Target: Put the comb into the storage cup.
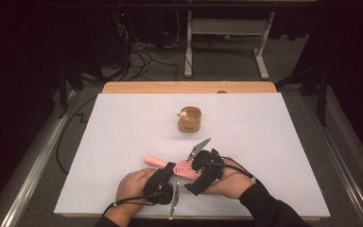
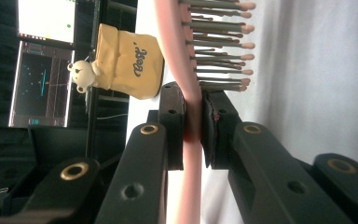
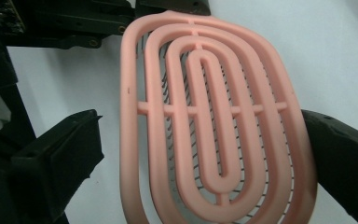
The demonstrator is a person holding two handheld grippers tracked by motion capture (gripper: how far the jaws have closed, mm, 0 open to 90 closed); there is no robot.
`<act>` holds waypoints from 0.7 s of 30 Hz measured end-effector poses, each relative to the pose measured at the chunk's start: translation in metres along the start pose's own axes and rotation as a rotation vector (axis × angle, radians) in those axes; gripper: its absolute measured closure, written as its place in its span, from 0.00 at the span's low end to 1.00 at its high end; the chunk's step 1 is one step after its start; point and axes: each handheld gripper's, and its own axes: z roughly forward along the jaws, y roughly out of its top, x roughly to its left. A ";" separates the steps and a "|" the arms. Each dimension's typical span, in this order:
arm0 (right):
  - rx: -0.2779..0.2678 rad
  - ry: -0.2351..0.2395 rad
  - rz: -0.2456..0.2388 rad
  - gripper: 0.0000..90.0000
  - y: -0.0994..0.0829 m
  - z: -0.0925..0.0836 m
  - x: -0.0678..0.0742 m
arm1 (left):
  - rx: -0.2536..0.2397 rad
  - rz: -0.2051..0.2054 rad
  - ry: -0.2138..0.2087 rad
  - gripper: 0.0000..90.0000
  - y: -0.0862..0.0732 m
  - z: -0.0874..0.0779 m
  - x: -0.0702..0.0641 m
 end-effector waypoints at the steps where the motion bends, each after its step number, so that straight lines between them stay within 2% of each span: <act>1: -0.001 -0.004 0.002 0.01 -0.001 -0.001 -0.001 | 0.000 -0.001 -0.002 0.88 0.000 0.000 0.000; 21: -0.005 -0.030 0.018 0.00 -0.006 -0.009 -0.006 | -0.003 -0.001 0.012 0.88 -0.001 -0.001 0.000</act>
